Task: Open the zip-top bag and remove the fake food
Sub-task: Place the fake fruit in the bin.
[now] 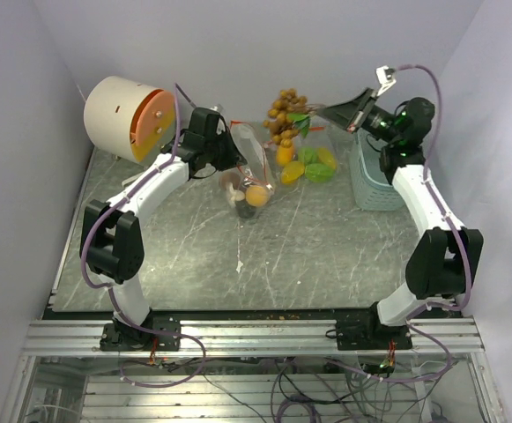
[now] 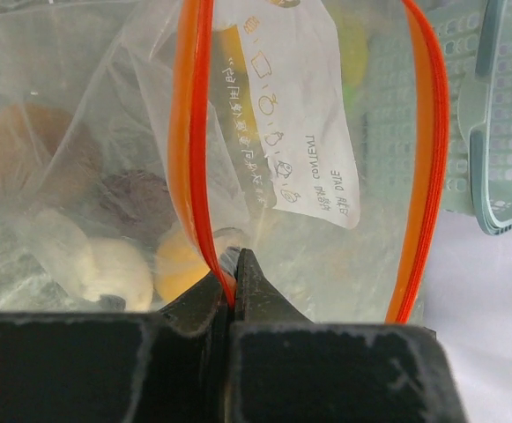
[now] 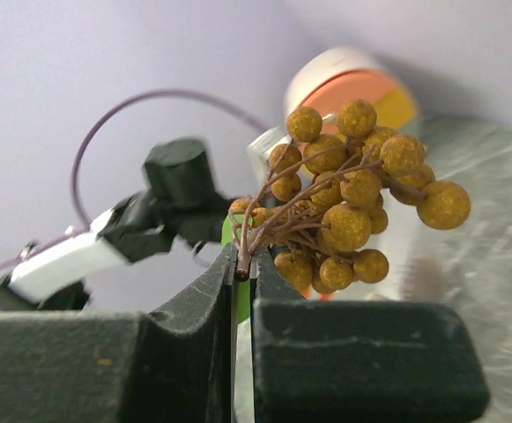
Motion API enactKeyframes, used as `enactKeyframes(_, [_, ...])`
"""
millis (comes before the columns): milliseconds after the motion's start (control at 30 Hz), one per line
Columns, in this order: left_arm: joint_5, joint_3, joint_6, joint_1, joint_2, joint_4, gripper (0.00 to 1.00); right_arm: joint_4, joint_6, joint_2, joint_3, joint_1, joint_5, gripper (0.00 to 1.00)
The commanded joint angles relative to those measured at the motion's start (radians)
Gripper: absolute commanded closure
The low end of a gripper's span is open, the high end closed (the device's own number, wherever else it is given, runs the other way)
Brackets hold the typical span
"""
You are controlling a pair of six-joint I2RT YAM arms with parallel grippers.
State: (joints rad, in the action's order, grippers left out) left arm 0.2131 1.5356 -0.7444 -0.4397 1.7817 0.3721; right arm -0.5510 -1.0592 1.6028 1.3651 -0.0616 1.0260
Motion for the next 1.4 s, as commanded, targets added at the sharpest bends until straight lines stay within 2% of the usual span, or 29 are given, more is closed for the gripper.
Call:
enactKeyframes(0, [-0.02,-0.008,0.019,0.01,-0.04,0.008,0.93,0.094,0.038,-0.048,-0.009,0.128,-0.192,1.0])
enactKeyframes(100, [-0.023,0.013,0.024,0.01,-0.033,0.015,0.93,0.228,0.114,-0.062,0.01,0.221,-0.269,1.0])
enactKeyframes(233, [-0.041,0.042,0.044,0.015,-0.027,0.038,0.93,0.63,0.429,-0.078,0.147,0.26,-0.535,1.0])
enactKeyframes(267, [-0.038,0.045,0.046,0.018,-0.027,0.04,0.93,0.676,0.484,-0.084,0.17,0.263,-0.606,1.0])
enactKeyframes(367, [-0.031,0.05,0.054,0.026,-0.027,0.041,0.93,0.734,0.584,-0.105,0.212,0.279,-0.807,1.0])
enactKeyframes(500, [-0.018,0.049,0.062,0.04,-0.024,0.036,0.93,0.812,0.677,-0.087,0.268,0.281,-0.924,1.0])
enactKeyframes(667, [0.002,0.08,0.071,0.047,0.006,0.045,0.93,0.887,0.739,-0.102,0.203,0.281,-1.075,1.0])
enactKeyframes(767, [-0.001,0.093,0.073,0.051,0.008,0.033,0.93,0.918,0.774,-0.091,0.167,0.281,-1.108,1.0])
enactKeyframes(933, [0.014,0.122,0.078,0.055,0.027,0.054,0.93,0.914,0.751,-0.077,0.097,0.28,-1.036,1.0])
enactKeyframes(1167, [0.002,0.046,0.079,0.056,-0.015,0.04,0.93,0.945,0.79,-0.051,0.048,0.272,-0.994,1.0])
enactKeyframes(1233, [0.01,0.033,0.077,0.057,-0.019,0.038,0.93,0.973,0.807,-0.031,0.059,0.27,-0.964,0.8])
enactKeyframes(1300, [0.006,0.031,0.076,0.056,-0.022,0.04,0.93,1.0,0.818,-0.027,0.082,0.25,-0.973,0.56])
enactKeyframes(1367, [0.003,0.032,0.077,0.056,-0.023,0.044,0.93,0.983,0.842,-0.051,0.091,0.207,-1.017,0.43])
